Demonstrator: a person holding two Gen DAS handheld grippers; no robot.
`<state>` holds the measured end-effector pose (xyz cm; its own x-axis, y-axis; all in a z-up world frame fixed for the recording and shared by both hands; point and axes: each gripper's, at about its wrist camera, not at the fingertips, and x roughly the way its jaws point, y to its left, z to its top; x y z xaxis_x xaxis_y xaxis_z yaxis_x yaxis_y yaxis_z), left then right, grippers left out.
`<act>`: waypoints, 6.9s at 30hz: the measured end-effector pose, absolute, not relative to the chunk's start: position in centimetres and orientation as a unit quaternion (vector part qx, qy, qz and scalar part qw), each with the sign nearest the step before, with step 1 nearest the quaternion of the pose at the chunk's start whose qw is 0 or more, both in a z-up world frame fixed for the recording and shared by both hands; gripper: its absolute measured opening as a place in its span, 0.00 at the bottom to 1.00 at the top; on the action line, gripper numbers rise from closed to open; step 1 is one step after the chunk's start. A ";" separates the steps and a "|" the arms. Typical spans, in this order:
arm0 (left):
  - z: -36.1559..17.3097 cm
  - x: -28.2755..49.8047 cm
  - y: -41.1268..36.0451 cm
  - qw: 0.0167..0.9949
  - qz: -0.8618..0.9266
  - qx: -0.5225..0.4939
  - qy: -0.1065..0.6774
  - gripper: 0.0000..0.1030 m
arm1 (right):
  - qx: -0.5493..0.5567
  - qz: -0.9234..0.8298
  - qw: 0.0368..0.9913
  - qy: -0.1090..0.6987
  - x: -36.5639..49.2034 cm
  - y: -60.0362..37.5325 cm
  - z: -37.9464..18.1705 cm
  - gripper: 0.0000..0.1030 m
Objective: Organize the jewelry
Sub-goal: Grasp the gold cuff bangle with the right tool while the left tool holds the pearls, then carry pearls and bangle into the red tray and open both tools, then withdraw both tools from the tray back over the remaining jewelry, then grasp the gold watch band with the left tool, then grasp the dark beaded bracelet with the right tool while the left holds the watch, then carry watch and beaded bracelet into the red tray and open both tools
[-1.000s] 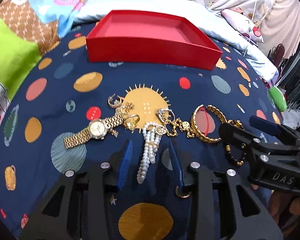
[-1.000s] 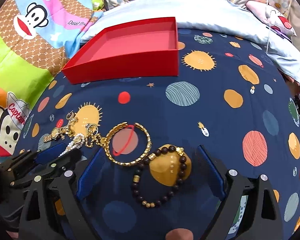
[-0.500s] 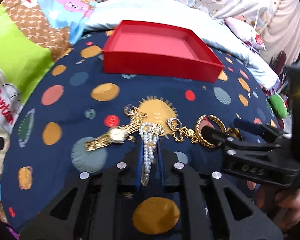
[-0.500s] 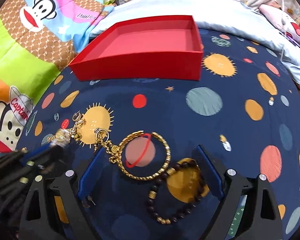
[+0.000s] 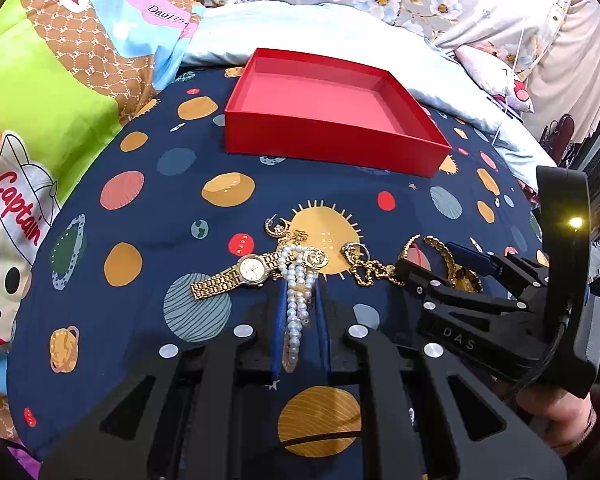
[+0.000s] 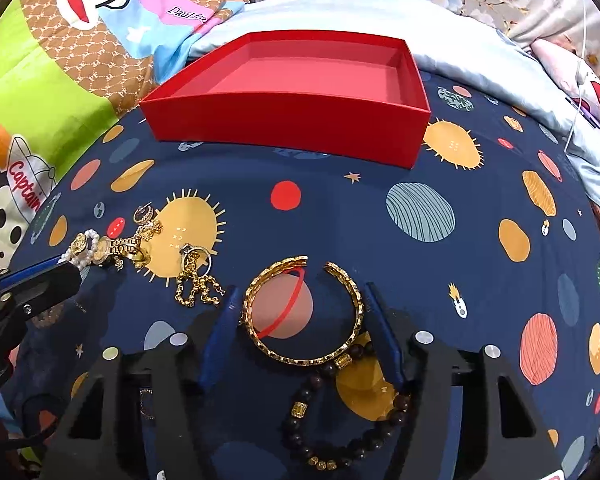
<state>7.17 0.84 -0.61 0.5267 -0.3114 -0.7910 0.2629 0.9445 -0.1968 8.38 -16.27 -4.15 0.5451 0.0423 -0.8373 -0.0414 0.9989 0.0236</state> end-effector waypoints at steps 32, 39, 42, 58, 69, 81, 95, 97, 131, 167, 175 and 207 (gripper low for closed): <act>7.3 22.7 -4.0 0.904 -0.206 -0.034 0.374 0.13 | 0.055 0.043 0.920 0.387 20.6 -21.0 5.5 0.56; 4.7 29.8 -5.6 0.898 -0.191 -0.040 0.394 0.13 | 0.059 0.045 0.906 0.416 28.5 -21.7 2.8 0.56; 3.5 31.7 -6.4 0.896 -0.188 -0.030 0.401 0.13 | 0.060 0.041 0.901 0.428 30.1 -21.9 1.6 0.56; 3.5 29.8 -4.7 0.911 -0.150 -0.048 0.381 0.61 | 0.075 0.024 0.918 0.389 25.6 -22.6 3.1 0.70; 2.6 16.2 -0.9 0.907 -0.137 -0.034 0.396 0.63 | 0.097 0.038 0.911 0.399 9.5 -21.8 2.7 0.72; -1.3 4.9 0.5 0.887 -0.139 -0.012 0.441 0.63 | 0.099 0.009 0.888 0.449 0.2 -21.8 -1.7 0.72; -1.9 3.9 4.7 0.890 -0.101 -0.050 0.441 0.63 | 0.091 0.040 0.887 0.450 -1.0 -18.4 -2.2 0.72; -1.9 4.7 4.6 0.889 -0.119 -0.047 0.440 0.63 | 0.091 0.042 0.887 0.451 -0.9 -18.3 -2.2 0.72; -3.4 7.2 2.2 0.879 -0.206 0.009 0.429 0.21 | 0.107 0.027 0.882 0.458 -0.1 -19.4 -2.3 0.72; 1.3 2.3 2.0 0.893 -0.211 -0.037 0.396 0.21 | 0.106 -0.023 0.880 0.462 1.0 -22.0 -3.6 0.28; 1.1 2.3 1.9 0.892 -0.207 -0.038 0.400 0.21 | 0.079 -0.033 0.884 0.459 1.1 -22.0 -3.7 0.07; 8.4 16.8 -1.0 0.921 -0.189 -0.037 0.337 0.21 | 0.082 0.040 0.937 0.337 13.7 -20.4 8.1 0.07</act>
